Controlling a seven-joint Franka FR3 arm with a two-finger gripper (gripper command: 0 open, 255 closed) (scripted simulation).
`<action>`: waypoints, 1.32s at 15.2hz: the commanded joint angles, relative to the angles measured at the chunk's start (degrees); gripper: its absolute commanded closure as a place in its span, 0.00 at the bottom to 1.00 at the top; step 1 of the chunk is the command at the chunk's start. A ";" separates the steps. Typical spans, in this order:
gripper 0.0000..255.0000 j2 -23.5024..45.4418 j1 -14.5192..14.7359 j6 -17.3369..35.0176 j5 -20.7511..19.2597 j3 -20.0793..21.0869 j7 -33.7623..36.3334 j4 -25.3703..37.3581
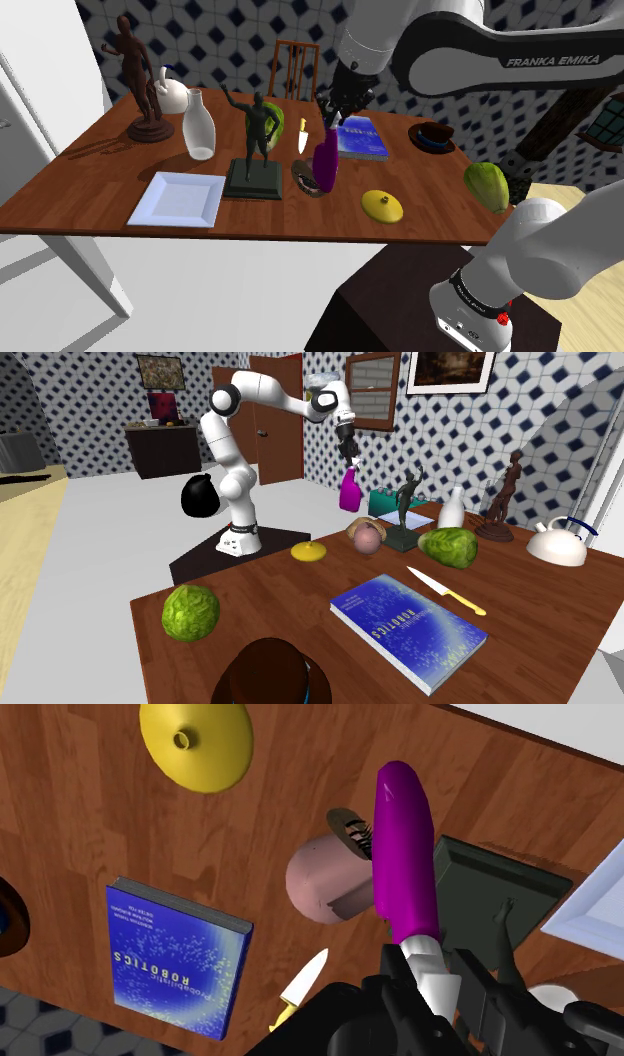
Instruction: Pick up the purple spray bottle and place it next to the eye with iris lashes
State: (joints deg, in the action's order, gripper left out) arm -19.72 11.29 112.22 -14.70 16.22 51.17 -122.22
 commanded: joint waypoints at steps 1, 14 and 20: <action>1.00 0.02 0.01 1.47 -0.16 0.07 0.50 -1.48; 1.00 1.72 -0.33 10.92 -2.00 0.66 4.06 -9.76; 1.00 3.29 -0.71 15.31 -3.40 1.08 6.11 -12.91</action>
State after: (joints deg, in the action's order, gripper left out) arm -16.68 10.65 126.80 -17.85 17.23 56.94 -134.65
